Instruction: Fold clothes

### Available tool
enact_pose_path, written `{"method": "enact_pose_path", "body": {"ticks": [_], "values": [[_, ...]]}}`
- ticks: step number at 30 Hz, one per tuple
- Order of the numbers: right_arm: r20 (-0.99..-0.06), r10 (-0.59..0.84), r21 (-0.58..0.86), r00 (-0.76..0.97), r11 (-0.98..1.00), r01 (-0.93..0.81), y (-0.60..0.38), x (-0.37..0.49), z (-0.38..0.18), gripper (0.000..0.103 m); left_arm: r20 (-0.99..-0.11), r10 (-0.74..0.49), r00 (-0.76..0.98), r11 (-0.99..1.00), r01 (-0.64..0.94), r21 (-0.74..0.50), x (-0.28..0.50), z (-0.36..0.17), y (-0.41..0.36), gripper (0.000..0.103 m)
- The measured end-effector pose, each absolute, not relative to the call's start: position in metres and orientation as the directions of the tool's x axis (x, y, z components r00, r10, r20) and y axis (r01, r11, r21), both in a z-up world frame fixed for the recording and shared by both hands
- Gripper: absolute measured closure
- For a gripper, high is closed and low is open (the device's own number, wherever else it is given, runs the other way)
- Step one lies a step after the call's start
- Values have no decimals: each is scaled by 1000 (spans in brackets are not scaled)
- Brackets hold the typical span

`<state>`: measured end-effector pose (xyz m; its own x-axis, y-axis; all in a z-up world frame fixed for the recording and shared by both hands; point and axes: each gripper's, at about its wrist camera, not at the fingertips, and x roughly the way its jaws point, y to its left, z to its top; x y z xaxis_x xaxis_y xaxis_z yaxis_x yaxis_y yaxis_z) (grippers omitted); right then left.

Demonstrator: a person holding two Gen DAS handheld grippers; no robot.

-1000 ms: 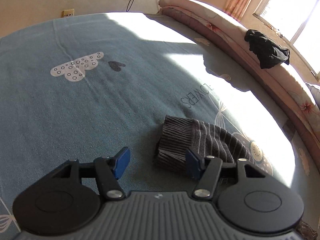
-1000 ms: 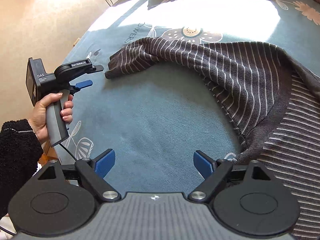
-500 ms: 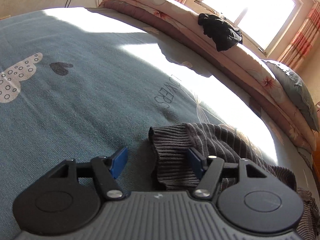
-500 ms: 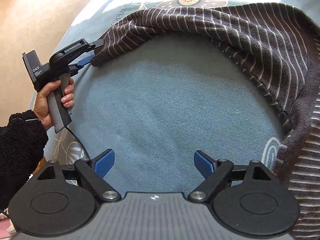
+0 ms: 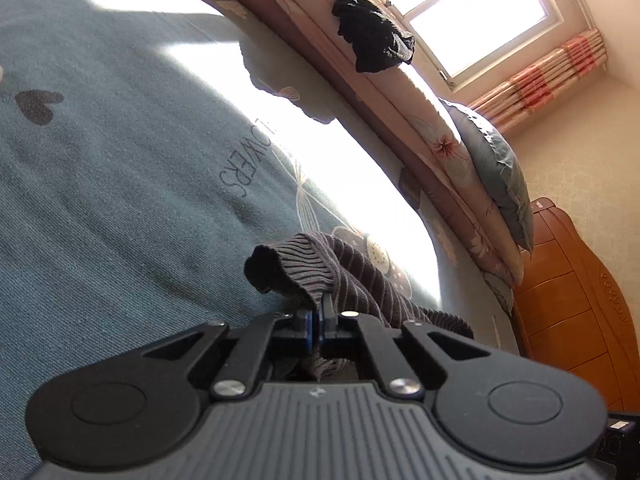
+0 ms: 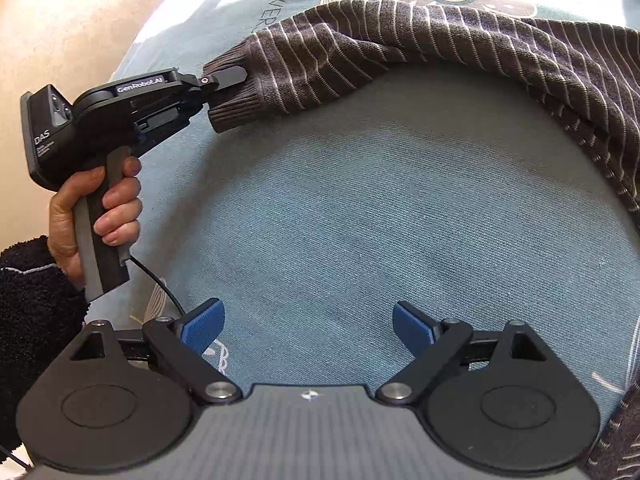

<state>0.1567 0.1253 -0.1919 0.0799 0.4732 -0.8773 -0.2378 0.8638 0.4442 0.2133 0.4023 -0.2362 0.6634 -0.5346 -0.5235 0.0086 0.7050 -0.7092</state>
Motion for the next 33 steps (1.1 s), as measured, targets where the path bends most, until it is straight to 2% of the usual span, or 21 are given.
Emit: {"method": "enact_pose_path", "body": {"ticks": [5, 9, 13, 15, 22, 25, 26, 29, 32, 33], "values": [[-883, 450, 413, 130, 879, -241, 123, 163, -188, 9, -474, -582, 661, 671, 60, -739, 209, -176, 404, 103], [-875, 459, 425, 153, 880, -212, 114, 165, -186, 9, -487, -597, 637, 676, 73, -733, 217, -136, 407, 103], [-861, 485, 457, 151, 869, -187, 103, 164, -186, 9, -452, -631, 631, 617, 55, -785, 227, -112, 416, 103], [-858, 492, 465, 149, 866, -184, 98, 163, -187, 9, -470, -607, 641, 643, 48, -764, 236, -107, 415, 103], [-855, 495, 476, 156, 867, -147, 74, 167, -196, 9, -584, -465, 665, 725, -92, -682, 296, -152, 430, 103], [-860, 487, 469, 152, 872, -141, 66, 167, -199, 9, -699, -365, 614, 809, -162, -565, 311, -177, 433, 103], [-860, 487, 470, 154, 872, -138, 62, 167, -200, 9, -710, -363, 603, 814, -165, -556, 308, -184, 433, 103], [-858, 489, 475, 156, 872, -122, 52, 168, -202, 9, -754, -316, 576, 855, -172, -489, 292, -203, 427, 98], [-857, 492, 480, 153, 871, -109, 44, 170, -202, 9, -777, -234, 584, 903, -166, -397, 278, -219, 422, 85], [-857, 492, 480, 153, 871, -107, 41, 170, -202, 9, -768, -215, 604, 907, -168, -386, 275, -223, 422, 76]]}}
